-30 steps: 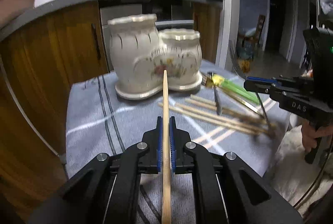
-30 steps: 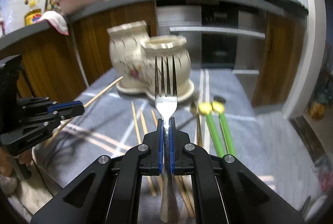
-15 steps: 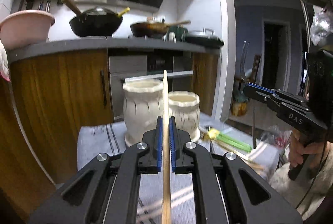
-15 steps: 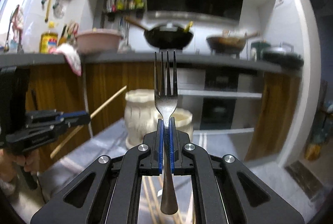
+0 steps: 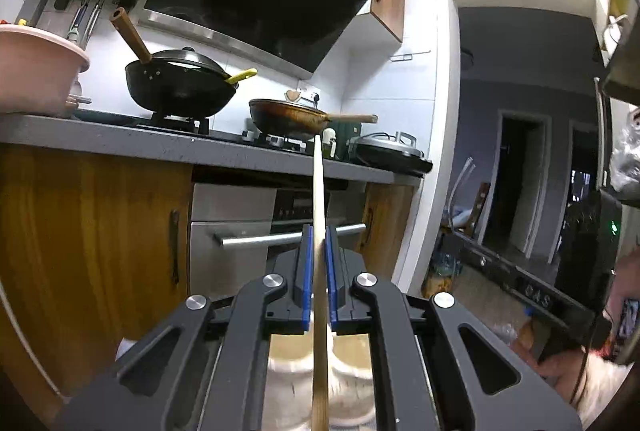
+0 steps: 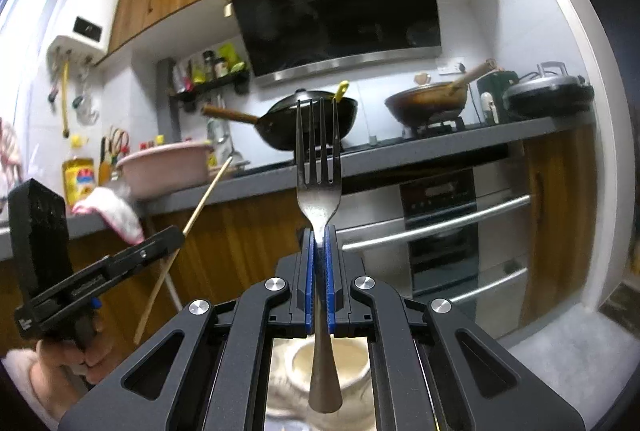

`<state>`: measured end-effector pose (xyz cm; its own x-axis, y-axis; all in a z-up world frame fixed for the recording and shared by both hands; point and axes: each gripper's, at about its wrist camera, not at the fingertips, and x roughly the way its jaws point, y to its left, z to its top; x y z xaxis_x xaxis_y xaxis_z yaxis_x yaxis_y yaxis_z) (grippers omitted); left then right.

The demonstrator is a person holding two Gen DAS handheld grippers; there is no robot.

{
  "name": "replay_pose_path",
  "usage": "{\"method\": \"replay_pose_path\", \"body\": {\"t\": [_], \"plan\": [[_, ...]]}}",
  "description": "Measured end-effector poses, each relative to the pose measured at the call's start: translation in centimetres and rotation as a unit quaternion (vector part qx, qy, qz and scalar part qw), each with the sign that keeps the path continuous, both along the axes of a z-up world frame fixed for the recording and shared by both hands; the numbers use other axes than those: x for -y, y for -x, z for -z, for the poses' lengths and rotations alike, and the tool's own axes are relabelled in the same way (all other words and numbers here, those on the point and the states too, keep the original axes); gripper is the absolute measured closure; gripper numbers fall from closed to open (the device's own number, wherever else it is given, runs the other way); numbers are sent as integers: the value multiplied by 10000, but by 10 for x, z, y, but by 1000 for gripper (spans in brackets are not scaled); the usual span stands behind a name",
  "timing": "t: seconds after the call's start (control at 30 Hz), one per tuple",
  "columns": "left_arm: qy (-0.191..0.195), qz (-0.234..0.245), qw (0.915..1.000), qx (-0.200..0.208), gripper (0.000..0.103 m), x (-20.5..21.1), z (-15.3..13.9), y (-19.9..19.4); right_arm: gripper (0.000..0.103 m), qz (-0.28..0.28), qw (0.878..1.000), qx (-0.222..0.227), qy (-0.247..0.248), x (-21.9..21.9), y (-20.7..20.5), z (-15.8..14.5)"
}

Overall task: Organize utensils
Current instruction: 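Lift the chopstick with the left tool while the right tool lifts the silver fork, then drop the chopstick into the holder with the left tool while the right tool drops the fork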

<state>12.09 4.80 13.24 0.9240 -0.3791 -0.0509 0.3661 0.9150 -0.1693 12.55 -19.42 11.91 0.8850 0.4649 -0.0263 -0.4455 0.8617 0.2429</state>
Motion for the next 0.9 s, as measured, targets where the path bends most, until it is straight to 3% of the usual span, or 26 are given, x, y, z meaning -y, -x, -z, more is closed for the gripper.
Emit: {"method": "replay_pose_path", "body": {"t": [0.27, 0.5, 0.9], "plan": [[-70, -129, 9998, -108, 97, 15, 4, -61, 97, -34, 9998, -180, -74, -13, -31, 15], [-357, -457, 9982, -118, 97, 18, 27, -81, 97, -30, 9995, -311, -12, -21, -43, 31], [-452, -557, 9971, -248, 97, 9, 44, -53, 97, -39, 9973, -708, 206, -22, -53, 51]]}}
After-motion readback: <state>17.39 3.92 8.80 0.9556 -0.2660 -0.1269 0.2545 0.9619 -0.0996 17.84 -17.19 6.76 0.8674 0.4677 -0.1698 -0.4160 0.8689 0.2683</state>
